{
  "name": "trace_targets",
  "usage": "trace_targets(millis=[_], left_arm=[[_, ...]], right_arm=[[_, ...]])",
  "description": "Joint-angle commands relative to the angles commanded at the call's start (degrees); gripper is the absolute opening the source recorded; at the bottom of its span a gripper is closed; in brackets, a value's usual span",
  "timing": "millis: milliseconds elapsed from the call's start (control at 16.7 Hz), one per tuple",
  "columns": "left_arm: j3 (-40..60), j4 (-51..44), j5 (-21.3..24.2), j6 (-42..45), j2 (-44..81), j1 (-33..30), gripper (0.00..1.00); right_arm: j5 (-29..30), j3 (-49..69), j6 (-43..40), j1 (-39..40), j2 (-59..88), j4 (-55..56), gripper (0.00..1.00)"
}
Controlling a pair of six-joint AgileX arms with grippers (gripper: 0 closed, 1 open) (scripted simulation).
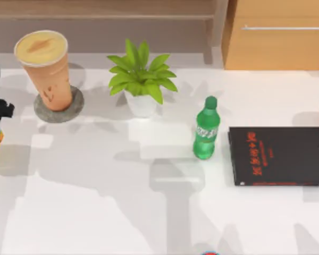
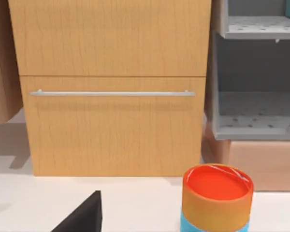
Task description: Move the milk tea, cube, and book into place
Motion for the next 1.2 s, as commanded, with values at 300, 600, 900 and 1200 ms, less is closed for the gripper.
trace_targets(millis=[300, 600, 900, 1200], left_arm=[[1.7, 14.9, -4.7, -7.3, -7.5, 1.1, 0.0], [1.9, 39.7, -7.0, -13.4, -16.9, 0.8, 0.0], [1.9, 57.6, -3.2, -14.9, -21.6, -3.0, 0.0], [2.5, 62.8, 1.8, -13.8, -20.9, -6.7, 0.0]], right_arm=[[0.0, 0.0, 0.0, 0.0, 0.0, 0.0, 1.0], [0.0, 0.0, 0.0, 0.0, 0.0, 0.0, 1.0], [0.0, 0.0, 0.0, 0.0, 0.0, 0.0, 1.0], [0.0, 0.0, 0.0, 0.0, 0.0, 0.0, 1.0]])
